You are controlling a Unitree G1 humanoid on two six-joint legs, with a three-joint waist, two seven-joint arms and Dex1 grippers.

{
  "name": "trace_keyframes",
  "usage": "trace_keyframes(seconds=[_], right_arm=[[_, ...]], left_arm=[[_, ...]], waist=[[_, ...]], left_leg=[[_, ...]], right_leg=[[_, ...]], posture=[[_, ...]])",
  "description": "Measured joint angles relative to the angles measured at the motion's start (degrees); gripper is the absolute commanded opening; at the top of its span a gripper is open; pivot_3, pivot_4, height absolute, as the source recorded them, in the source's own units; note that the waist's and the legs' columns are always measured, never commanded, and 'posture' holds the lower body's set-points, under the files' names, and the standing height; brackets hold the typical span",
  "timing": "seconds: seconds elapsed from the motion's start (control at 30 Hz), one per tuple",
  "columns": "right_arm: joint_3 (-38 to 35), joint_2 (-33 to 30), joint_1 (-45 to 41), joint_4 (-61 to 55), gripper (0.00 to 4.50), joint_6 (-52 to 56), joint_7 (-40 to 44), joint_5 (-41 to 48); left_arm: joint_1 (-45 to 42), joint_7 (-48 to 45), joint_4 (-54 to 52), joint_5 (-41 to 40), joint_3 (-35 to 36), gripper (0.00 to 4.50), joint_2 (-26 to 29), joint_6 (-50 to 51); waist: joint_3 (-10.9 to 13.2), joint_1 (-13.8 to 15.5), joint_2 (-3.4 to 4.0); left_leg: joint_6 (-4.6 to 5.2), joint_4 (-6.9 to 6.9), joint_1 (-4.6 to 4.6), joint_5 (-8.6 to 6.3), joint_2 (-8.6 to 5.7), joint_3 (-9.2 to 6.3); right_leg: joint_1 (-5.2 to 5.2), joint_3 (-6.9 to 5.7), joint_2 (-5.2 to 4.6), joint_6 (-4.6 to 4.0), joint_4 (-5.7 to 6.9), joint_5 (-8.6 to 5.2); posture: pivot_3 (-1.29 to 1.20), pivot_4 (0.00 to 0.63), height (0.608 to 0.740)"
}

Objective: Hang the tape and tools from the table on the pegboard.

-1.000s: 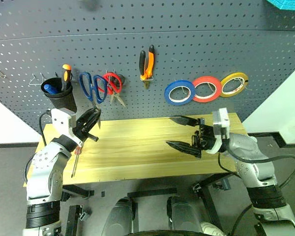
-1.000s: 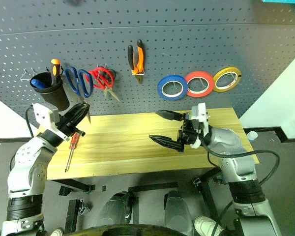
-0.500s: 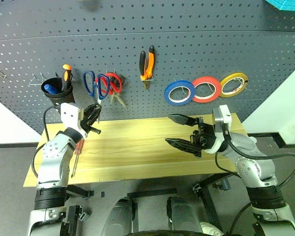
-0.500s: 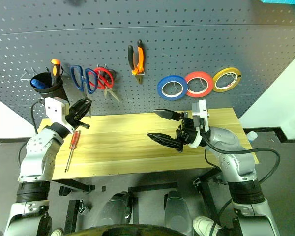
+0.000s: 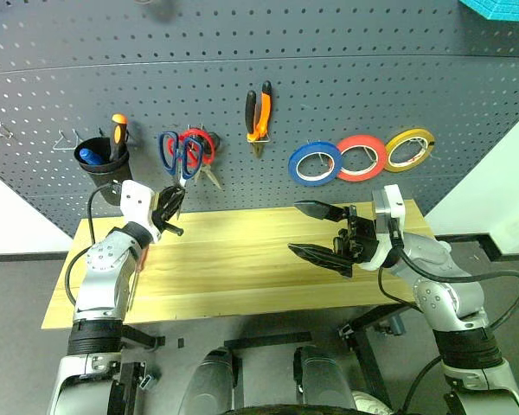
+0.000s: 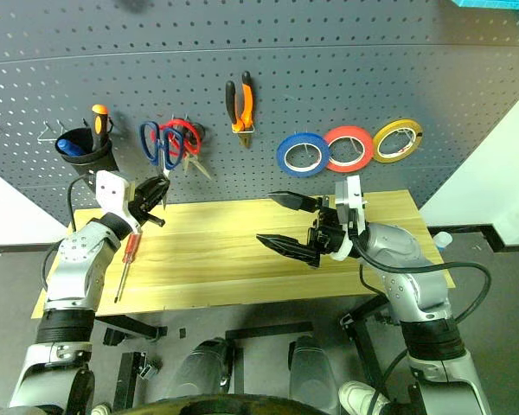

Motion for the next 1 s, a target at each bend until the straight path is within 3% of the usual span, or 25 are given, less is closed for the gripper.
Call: trace_keyframes(seconds=[0.33, 0.63, 0.87, 1.0], right_arm=[[0.0, 2.3, -0.7, 0.0, 4.50, -4.7, -1.8, -3.9], [0.3, 2.4, -0.7, 0.0, 4.50, -4.7, -1.6, -4.9], [2.6, 1.7, -0.1, 0.6, 4.50, -6.2, -1.3, -9.4], [5.8, 1.2, 0.4, 4.3, 4.50, -9.2, -2.6, -16.5]], left_arm=[[-2.1, 1.3, 3.7, 1.1, -1.7, 0.52, -0.3, -1.0], [-2.3, 1.3, 4.6, 0.3, -1.8, 3.42, -0.6, 0.9], [-1.2, 5.2, 6.9, 3.6, -3.1, 3.42, 3.6, 16.6], [-1.6, 8.5, 15.5, 4.1, -2.7, 4.33, 4.1, 26.9]], waist=[[-0.4, 0.1, 0.04], [-0.7, 0.0, 0.07], [-0.7, -0.3, 0.08], [-0.8, -0.2, 0.06]], left_leg=[[0.00, 0.02, 0.04, 0.00, 0.02, -0.01], [0.00, 0.03, 0.05, 0.00, 0.02, 0.00], [0.00, 0.02, 0.11, 0.00, 0.02, -0.01], [0.00, 0.06, 0.13, 0.00, 0.03, -0.02]], right_leg=[[0.04, 0.00, 0.02, 0.00, 0.00, 0.03], [0.06, 0.00, 0.03, -0.01, 0.01, 0.03], [0.05, 0.00, 0.05, 0.11, 0.12, -0.04], [0.05, 0.00, 0.05, 0.23, 0.17, -0.12]], posture=[[-0.07, 0.056, 0.740], [-0.07, 0.057, 0.740], [-0.06, 0.072, 0.740], [-0.05, 0.085, 0.740]])
